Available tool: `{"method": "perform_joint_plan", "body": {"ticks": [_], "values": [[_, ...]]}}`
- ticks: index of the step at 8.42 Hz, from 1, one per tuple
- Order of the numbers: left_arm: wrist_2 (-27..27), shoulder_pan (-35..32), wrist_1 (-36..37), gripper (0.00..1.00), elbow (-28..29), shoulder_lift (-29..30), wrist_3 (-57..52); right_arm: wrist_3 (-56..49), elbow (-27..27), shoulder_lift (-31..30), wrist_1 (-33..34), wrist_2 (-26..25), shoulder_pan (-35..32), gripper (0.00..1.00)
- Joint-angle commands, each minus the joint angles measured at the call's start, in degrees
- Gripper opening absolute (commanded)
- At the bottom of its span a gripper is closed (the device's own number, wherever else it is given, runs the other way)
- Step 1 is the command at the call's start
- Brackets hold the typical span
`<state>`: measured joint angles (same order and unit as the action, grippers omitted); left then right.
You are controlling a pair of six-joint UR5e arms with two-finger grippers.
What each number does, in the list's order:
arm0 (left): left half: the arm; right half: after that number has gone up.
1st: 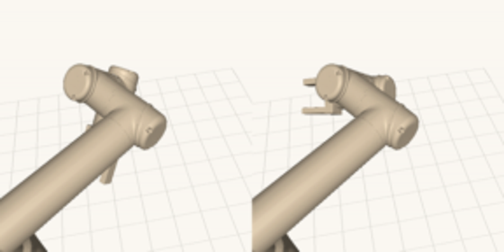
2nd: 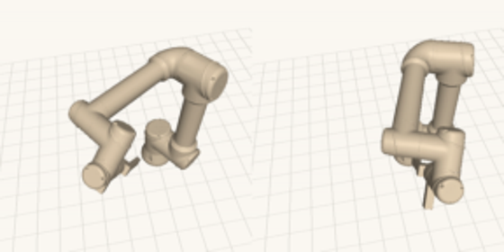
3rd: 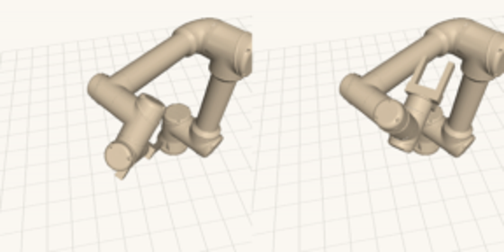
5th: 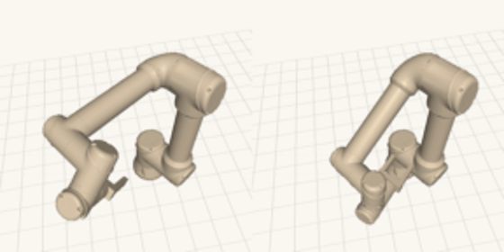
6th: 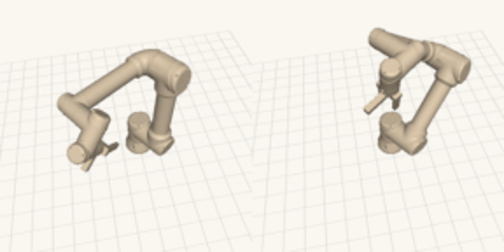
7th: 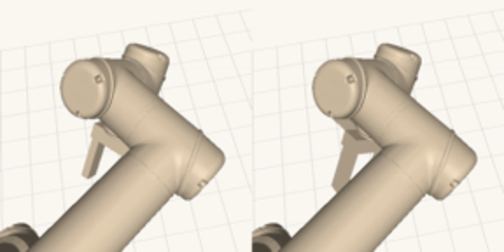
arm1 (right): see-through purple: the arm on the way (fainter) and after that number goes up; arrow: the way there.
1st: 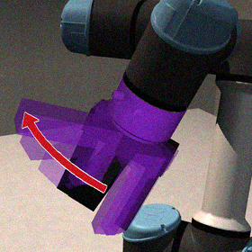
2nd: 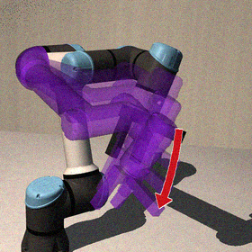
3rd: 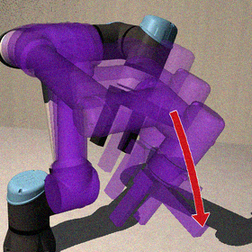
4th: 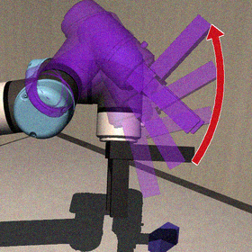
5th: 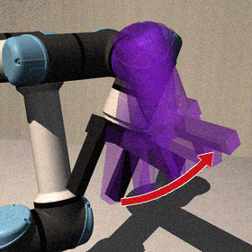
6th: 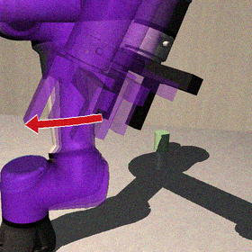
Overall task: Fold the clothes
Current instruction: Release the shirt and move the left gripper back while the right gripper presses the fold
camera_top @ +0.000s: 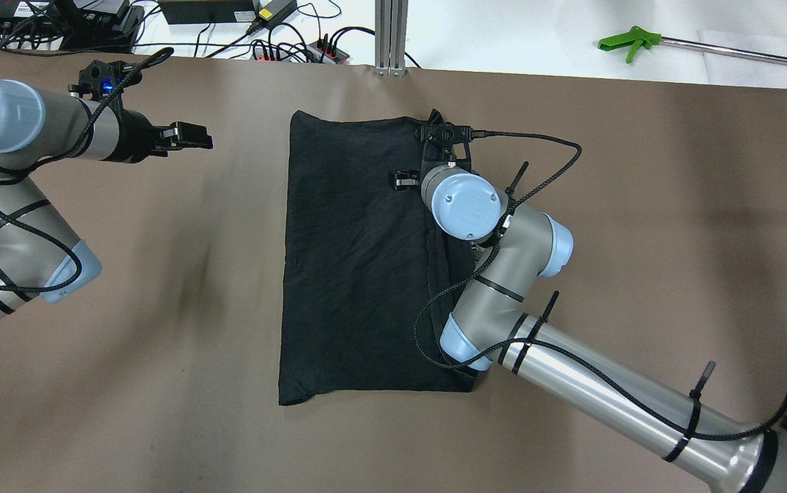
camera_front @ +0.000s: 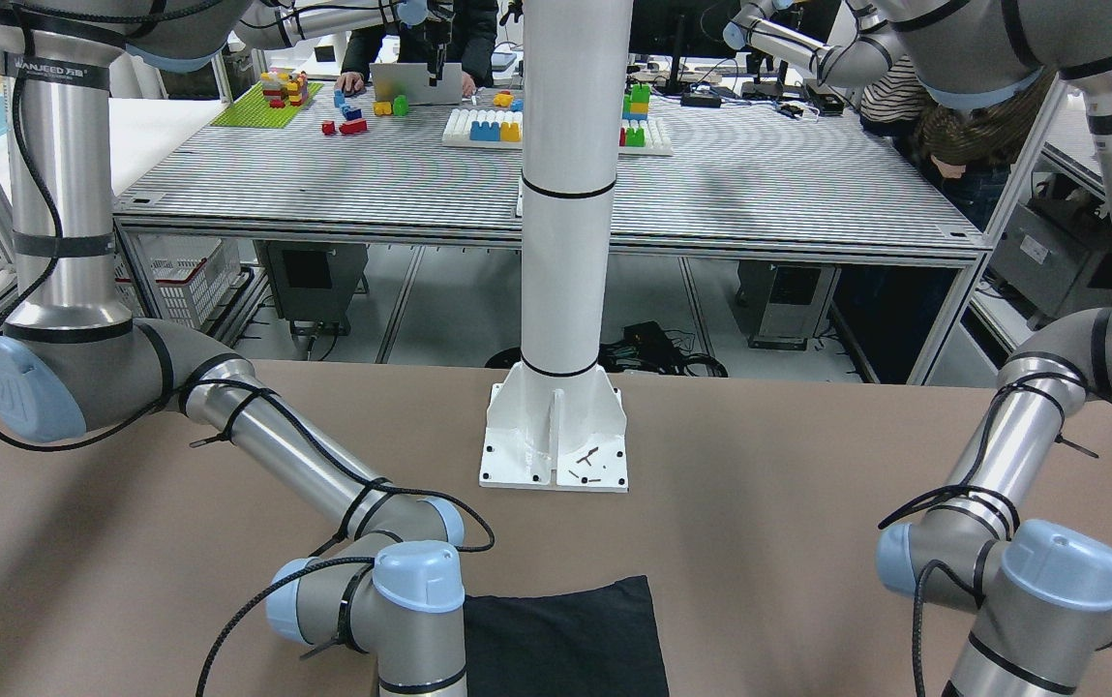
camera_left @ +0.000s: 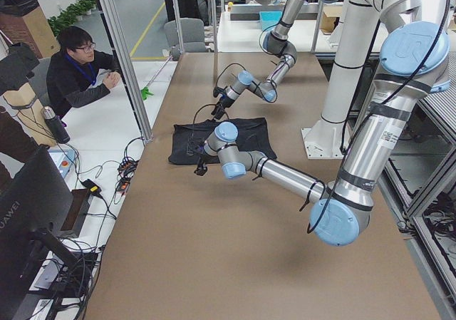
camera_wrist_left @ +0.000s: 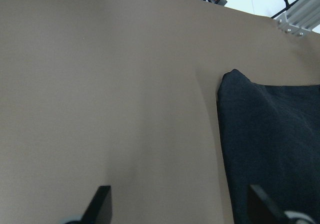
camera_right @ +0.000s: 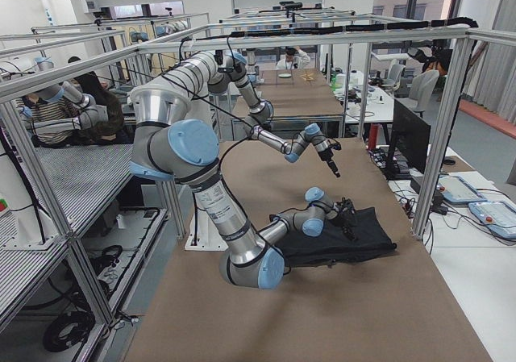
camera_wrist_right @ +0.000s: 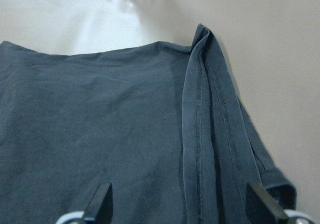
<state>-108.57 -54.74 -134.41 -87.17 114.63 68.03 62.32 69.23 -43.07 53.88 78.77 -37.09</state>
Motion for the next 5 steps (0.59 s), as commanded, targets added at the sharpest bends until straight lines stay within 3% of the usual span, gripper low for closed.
{"method": "perform_joint_plan", "body": {"ticks": [1, 3, 5], "values": [[0.5, 0.2, 0.0, 0.95, 1.0, 0.5, -0.1, -1.6, -10.3, 6.4, -0.4, -1.3, -1.2, 0.93], [1.0, 0.3, -0.1, 0.95, 3.0, 1.5, -0.1, -1.8, -19.3, 10.3, -5.4, -1.5, -2.1, 0.92], [0.9, 0.3, 0.0, 0.94, 3.1, 1.8, -0.1, -1.8, -22.3, 11.0, -5.9, -2.1, -2.1, 0.85]]}}
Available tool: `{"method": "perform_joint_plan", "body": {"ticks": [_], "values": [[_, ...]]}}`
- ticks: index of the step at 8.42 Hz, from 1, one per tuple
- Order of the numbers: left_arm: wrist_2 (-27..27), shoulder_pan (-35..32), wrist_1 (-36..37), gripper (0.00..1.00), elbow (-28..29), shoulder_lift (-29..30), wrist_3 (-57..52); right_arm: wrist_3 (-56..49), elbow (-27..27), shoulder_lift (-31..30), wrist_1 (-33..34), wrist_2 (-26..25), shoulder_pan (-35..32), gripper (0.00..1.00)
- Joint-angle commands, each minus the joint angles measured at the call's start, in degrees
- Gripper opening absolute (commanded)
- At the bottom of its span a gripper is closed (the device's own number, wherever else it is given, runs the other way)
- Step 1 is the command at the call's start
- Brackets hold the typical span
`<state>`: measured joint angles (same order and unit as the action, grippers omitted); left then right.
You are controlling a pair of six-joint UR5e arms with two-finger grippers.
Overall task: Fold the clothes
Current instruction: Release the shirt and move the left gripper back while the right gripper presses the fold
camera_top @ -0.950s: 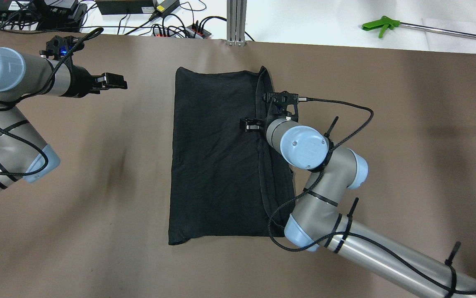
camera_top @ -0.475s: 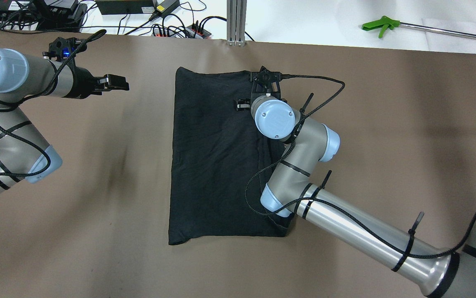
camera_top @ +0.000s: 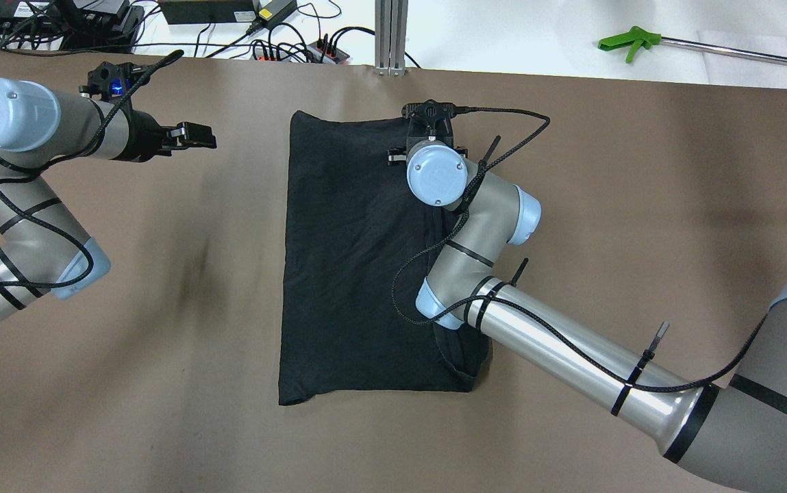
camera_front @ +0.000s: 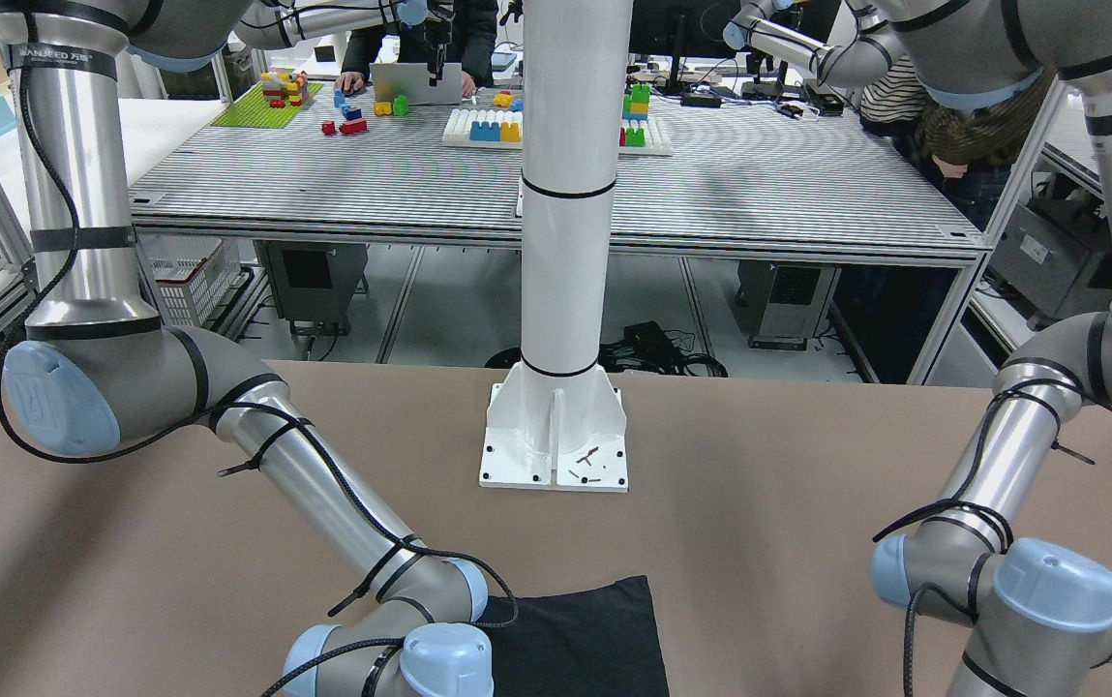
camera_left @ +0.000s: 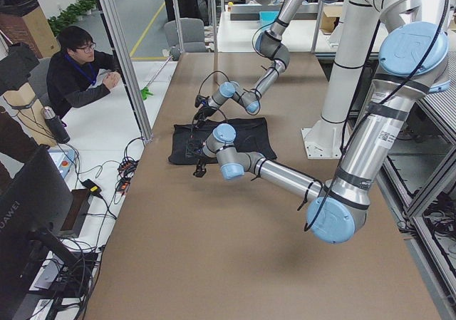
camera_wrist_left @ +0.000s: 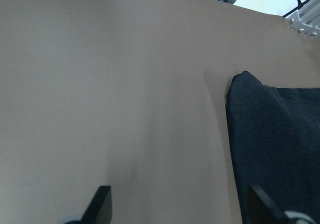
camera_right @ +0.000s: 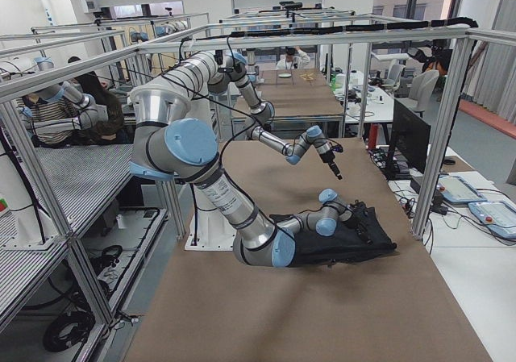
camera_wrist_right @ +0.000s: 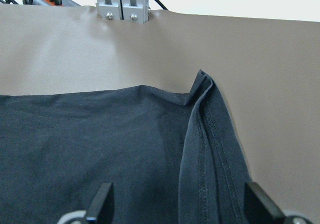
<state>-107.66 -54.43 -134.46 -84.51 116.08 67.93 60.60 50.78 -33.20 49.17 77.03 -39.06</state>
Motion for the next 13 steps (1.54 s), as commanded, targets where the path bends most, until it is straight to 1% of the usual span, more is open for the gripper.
{"method": "perform_joint_plan", "body": {"ticks": [1, 2, 5, 7, 8, 10, 11, 12, 13], "values": [[0.0, 0.0, 0.1, 0.94, 0.4, 0.5, 0.0, 0.0, -5.0, 1.8, -1.2, -0.4, -0.1, 0.74], [0.0, 0.0, 0.1, 0.94, 0.4, 0.5, 0.1, 0.0, -5.5, 1.8, -1.2, -0.4, -0.1, 0.64], [0.0, -0.1, 0.1, 0.94, 0.4, 0.5, 0.1, 0.0, -5.9, 1.8, -1.1, -0.6, -0.6, 0.54], [0.0, -0.1, 0.0, 0.94, 0.4, 0.5, 0.2, -2.2, -6.4, 1.6, -1.1, -0.3, -1.8, 0.54], [0.1, -0.1, 0.0, 0.94, 0.3, 0.5, 0.5, -2.7, -6.6, 1.4, -1.1, -0.1, -2.4, 0.57], [0.2, -0.1, 0.0, 0.94, 0.2, 0.5, 0.9, -5.7, -6.5, -0.7, -1.2, 0.8, -4.2, 0.58], [0.2, -0.1, 0.0, 0.94, 0.1, 0.6, 0.9, -6.5, -6.0, -2.6, -1.4, 0.9, -4.4, 0.58], [0.1, -0.1, 0.0, 0.94, 0.1, 0.6, 0.9, -7.4, -3.3, -3.6, -1.4, 1.9, -4.7, 0.57], [0.0, 0.0, 0.0, 0.94, 0.1, 0.6, 0.9, -7.7, -1.1, -3.5, -0.6, 7.6, -7.1, 0.54]]}}
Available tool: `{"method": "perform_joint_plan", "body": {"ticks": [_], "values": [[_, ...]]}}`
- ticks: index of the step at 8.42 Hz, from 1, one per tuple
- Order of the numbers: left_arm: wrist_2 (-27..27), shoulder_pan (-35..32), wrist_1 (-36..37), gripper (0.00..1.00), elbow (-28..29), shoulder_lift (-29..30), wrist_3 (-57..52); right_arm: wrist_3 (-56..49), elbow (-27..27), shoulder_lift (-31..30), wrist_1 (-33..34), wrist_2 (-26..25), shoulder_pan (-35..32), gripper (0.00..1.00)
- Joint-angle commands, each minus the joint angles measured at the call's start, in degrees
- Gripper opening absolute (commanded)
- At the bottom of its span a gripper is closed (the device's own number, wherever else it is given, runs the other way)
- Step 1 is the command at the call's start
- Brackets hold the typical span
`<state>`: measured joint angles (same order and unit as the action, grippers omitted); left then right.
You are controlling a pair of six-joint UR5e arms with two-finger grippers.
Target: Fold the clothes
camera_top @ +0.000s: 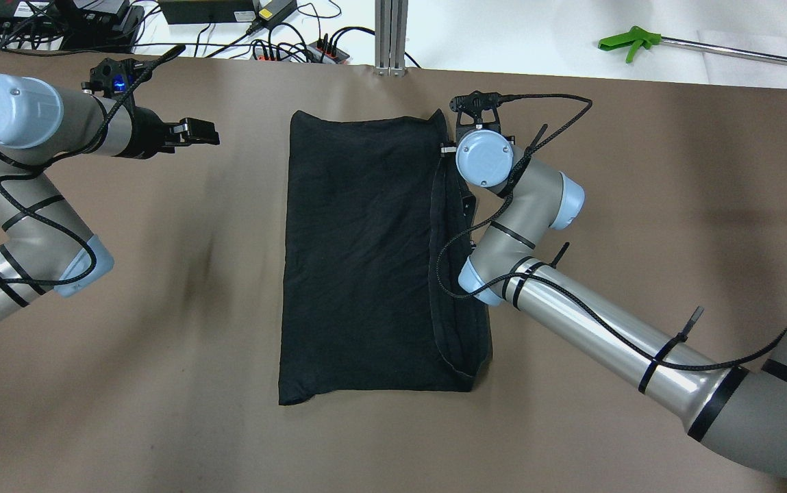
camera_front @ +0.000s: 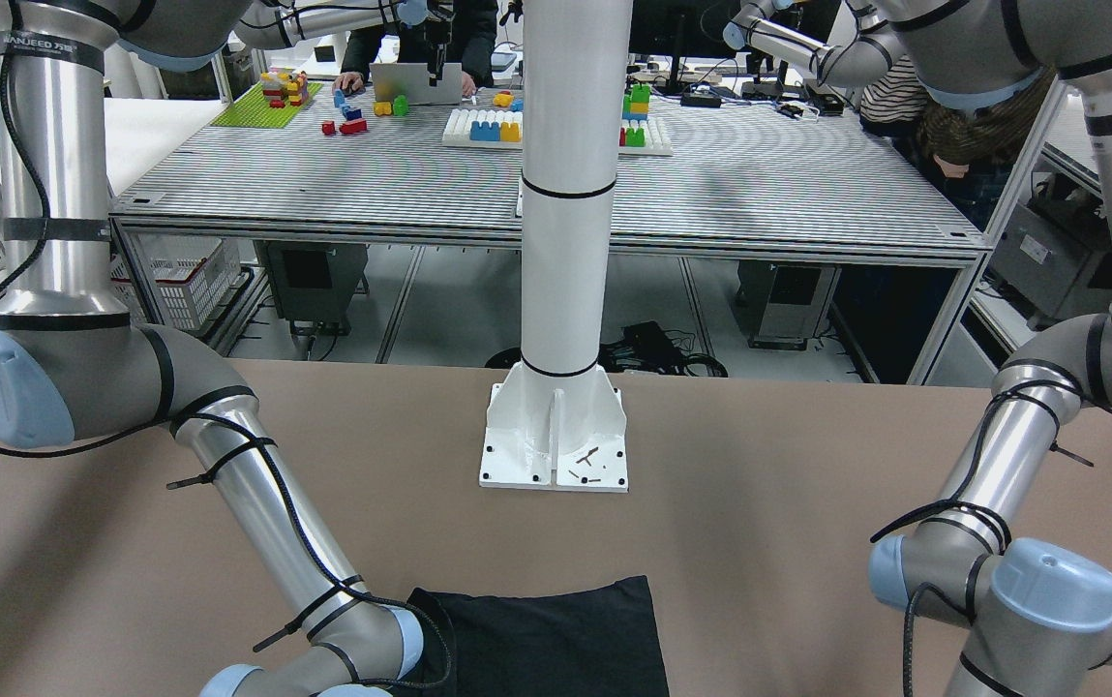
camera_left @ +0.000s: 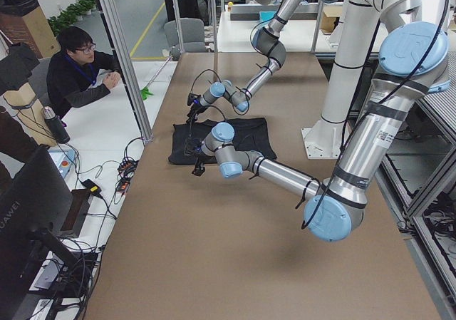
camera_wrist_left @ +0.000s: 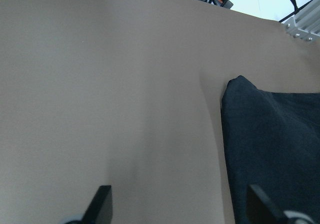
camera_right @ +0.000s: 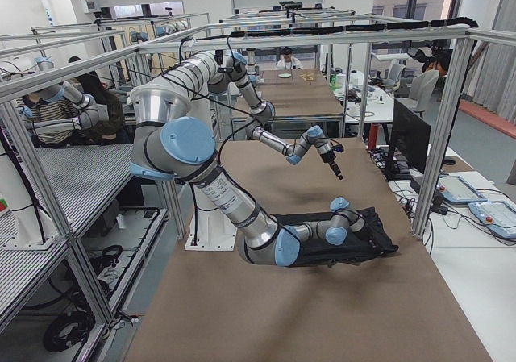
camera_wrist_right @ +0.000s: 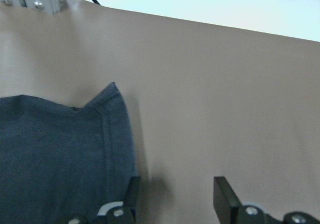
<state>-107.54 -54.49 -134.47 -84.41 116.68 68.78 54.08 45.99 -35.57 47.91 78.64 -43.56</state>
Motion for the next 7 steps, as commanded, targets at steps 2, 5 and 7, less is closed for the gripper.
{"method": "perform_joint_plan", "body": {"ticks": [2, 5, 7], "values": [[-0.1, 0.1, 0.2, 0.94, 0.2, 0.8, 0.1, -1.6, 7.2, -1.1, 4.8, 13.4, -5.5, 0.60], [-0.1, 0.1, 1.9, 0.94, 1.0, 3.3, 0.0, 5.0, 8.1, -0.1, 5.9, 9.7, -1.6, 0.94], [-0.1, 0.1, 2.1, 0.94, 2.7, 5.2, -0.1, 4.8, 12.2, 0.0, 13.0, 9.3, -0.7, 0.94]]}}
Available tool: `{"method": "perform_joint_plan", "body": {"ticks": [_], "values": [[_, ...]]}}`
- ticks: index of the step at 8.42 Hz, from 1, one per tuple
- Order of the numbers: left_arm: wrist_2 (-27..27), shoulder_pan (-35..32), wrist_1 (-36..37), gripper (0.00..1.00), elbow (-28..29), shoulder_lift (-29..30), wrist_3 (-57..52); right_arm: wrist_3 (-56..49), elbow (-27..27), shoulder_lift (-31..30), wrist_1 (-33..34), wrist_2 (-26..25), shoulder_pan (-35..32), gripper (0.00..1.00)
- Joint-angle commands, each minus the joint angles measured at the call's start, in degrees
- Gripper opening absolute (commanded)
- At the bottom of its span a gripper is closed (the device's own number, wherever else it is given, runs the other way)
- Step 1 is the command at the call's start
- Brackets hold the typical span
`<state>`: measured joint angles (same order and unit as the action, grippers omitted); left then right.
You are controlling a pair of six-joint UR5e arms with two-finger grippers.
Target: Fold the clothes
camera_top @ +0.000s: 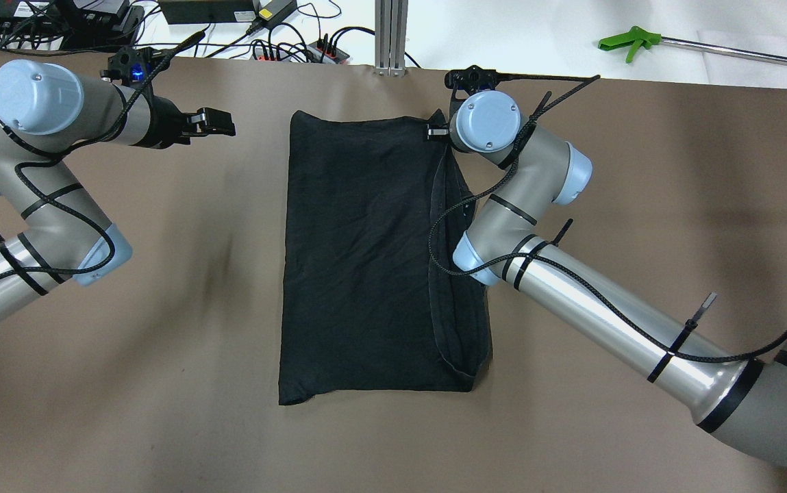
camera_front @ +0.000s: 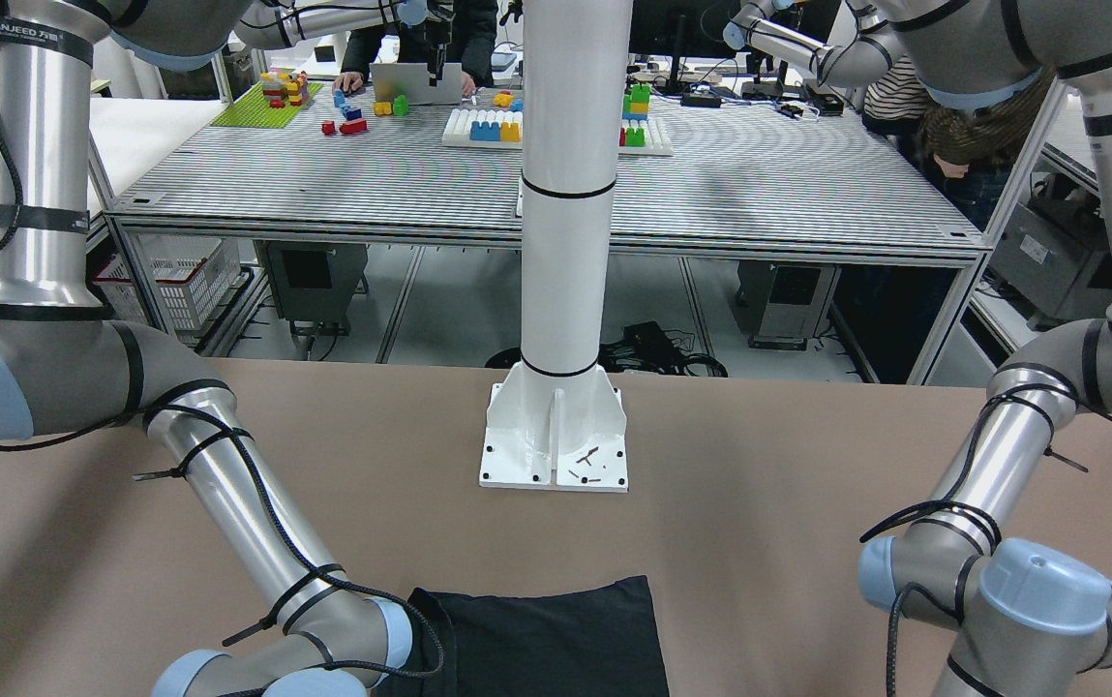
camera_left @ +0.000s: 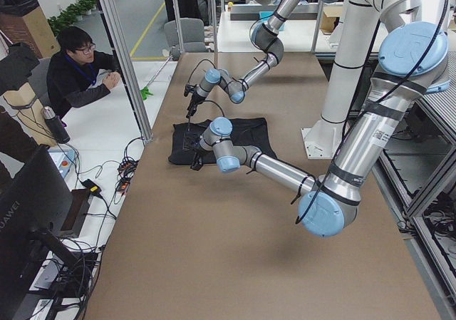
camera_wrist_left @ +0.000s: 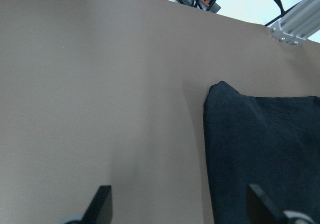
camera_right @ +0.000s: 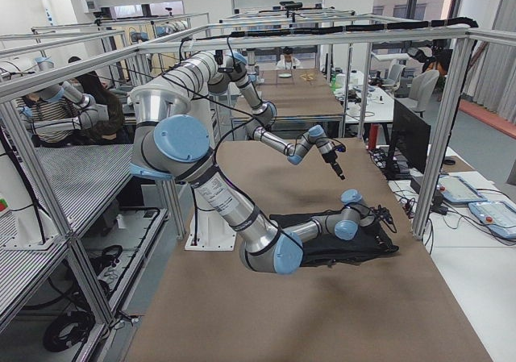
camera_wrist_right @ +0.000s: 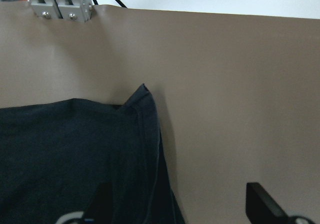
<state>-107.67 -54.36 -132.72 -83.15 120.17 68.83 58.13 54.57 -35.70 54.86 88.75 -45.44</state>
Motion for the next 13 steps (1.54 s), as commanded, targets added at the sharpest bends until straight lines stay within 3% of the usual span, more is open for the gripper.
{"method": "perform_joint_plan", "body": {"ticks": [1, 7, 10, 13], "values": [[0.0, 0.0, 0.4, 0.94, 1.7, 2.2, -0.4, 1.1, 4.8, 0.1, 8.6, -0.8, 1.8, 0.94], [0.0, 0.0, 0.4, 0.94, 3.3, 3.3, -0.4, 1.5, 5.3, -2.9, 8.7, -1.2, 5.0, 0.94], [-0.1, -0.1, 0.4, 0.94, 3.1, 3.9, 0.1, 0.3, 10.3, -8.5, 8.9, -0.2, 4.7, 0.94], [0.0, -0.3, 0.4, 0.94, 2.8, 3.8, 0.2, -7.9, 19.7, -17.6, 10.8, 8.9, -1.1, 0.94]]}}
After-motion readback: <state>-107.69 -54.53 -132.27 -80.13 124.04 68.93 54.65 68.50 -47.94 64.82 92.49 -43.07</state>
